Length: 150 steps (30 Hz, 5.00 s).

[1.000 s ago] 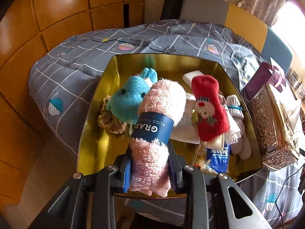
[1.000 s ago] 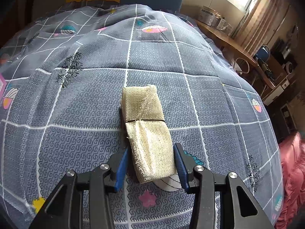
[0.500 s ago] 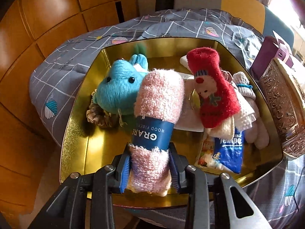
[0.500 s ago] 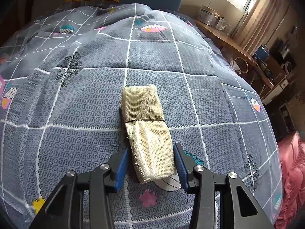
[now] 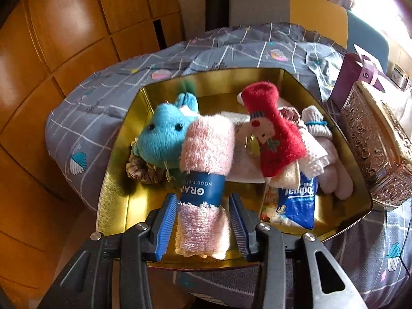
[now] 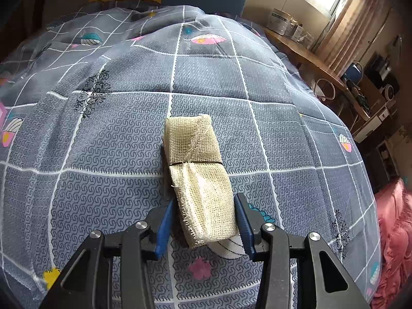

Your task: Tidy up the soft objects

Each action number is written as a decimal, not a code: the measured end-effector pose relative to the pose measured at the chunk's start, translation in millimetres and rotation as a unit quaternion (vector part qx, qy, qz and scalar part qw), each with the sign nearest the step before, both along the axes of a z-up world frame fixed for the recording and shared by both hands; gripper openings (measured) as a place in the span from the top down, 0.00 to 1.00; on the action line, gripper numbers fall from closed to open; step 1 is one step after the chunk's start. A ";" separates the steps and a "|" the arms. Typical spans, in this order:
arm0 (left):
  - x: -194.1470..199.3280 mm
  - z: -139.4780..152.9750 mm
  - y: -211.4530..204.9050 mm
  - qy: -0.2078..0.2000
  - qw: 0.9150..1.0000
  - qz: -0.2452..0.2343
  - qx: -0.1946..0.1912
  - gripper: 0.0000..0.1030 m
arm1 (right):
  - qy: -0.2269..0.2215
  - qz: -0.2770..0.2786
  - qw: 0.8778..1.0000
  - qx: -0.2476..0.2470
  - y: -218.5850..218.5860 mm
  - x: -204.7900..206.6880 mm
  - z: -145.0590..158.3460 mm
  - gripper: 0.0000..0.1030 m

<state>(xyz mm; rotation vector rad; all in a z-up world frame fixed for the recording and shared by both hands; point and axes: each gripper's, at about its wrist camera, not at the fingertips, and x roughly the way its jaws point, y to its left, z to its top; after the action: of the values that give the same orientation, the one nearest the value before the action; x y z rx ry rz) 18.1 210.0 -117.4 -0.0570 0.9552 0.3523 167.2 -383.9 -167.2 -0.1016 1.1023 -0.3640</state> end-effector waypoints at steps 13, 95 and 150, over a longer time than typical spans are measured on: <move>-9.7 21.6 -4.3 -0.031 0.999 -0.013 0.016 0.53 | -0.003 0.001 1.000 0.001 -0.6 -2.0 -3.4 0.56; -37.2 34.4 54.5 -0.094 0.995 0.034 -0.016 0.53 | 0.054 0.479 0.869 0.110 552.7 -41.5 27.3 0.61; -51.1 74.3 21.5 -0.139 0.988 0.056 0.036 0.40 | -0.173 0.363 0.909 0.110 458.4 -124.4 98.6 0.16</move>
<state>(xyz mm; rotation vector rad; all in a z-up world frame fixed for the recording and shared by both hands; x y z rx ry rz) -33.0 231.5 -43.1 -0.0921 0.6634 0.4697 42.8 74.5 -68.6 -0.2281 0.6783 0.4022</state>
